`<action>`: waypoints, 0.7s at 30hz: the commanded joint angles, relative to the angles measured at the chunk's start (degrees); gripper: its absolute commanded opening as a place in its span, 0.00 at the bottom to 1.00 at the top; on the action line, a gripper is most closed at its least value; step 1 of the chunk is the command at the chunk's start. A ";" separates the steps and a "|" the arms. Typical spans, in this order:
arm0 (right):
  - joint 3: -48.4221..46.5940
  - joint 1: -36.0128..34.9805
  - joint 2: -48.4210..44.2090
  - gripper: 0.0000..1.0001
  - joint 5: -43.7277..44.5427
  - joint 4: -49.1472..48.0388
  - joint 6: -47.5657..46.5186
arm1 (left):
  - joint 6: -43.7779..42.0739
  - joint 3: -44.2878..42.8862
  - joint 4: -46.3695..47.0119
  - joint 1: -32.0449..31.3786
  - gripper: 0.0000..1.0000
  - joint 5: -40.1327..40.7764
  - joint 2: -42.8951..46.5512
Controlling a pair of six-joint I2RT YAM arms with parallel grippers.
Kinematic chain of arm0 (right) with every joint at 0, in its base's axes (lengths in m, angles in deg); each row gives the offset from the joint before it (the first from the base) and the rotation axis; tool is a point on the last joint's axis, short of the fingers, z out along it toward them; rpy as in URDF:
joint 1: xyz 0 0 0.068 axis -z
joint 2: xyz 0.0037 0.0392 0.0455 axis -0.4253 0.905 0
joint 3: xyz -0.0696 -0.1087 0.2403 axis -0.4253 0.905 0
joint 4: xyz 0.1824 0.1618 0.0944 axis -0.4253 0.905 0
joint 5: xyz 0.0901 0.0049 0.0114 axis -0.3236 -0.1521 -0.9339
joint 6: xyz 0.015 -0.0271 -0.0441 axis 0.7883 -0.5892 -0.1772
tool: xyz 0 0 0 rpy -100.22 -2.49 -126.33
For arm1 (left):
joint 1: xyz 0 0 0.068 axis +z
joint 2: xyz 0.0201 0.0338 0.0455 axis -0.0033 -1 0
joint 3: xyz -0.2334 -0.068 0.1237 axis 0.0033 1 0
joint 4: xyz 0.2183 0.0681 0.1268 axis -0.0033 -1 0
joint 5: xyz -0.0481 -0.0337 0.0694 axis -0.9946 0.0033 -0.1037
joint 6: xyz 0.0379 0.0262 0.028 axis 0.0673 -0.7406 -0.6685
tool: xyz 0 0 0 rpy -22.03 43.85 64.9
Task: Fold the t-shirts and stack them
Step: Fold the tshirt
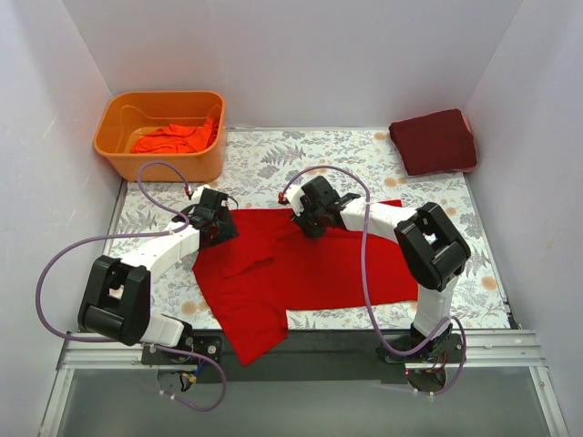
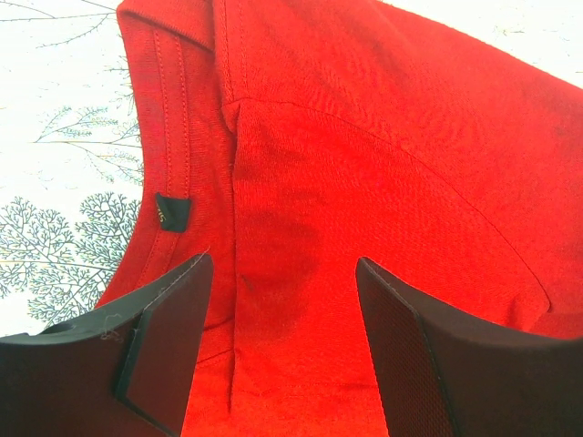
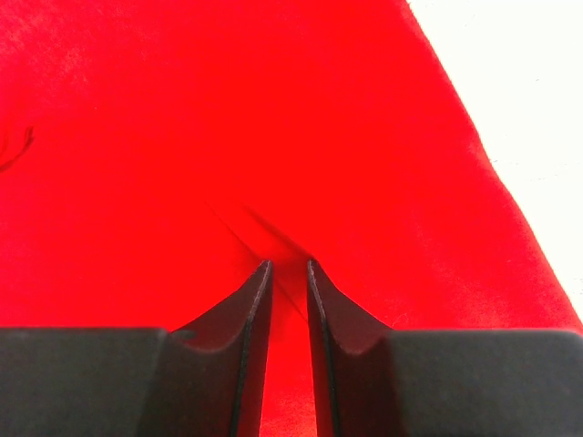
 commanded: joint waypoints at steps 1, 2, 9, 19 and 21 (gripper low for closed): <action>-1.83 -0.21 1.17 0.28 0.14 0.43 -1.07 | -0.33 -0.14 0.51 0.01 0.63 0.61 0.90; -1.82 -0.21 1.26 0.28 -0.39 0.52 -1.07 | -0.33 -0.05 0.51 0.02 0.63 0.61 0.90; -1.38 -0.30 2.05 0.14 -0.66 1.04 -1.33 | -0.41 -0.05 0.51 -0.07 0.63 0.43 0.81; -2.44 -0.38 -2.60 0.01 -2.67 4.65 -1.24 | -0.50 -0.05 0.42 0.01 0.63 1.22 1.16; -2.26 -0.38 -3.04 0.01 -3.47 5.35 -1.33 | -0.50 -0.05 0.43 -0.07 0.63 1.40 1.17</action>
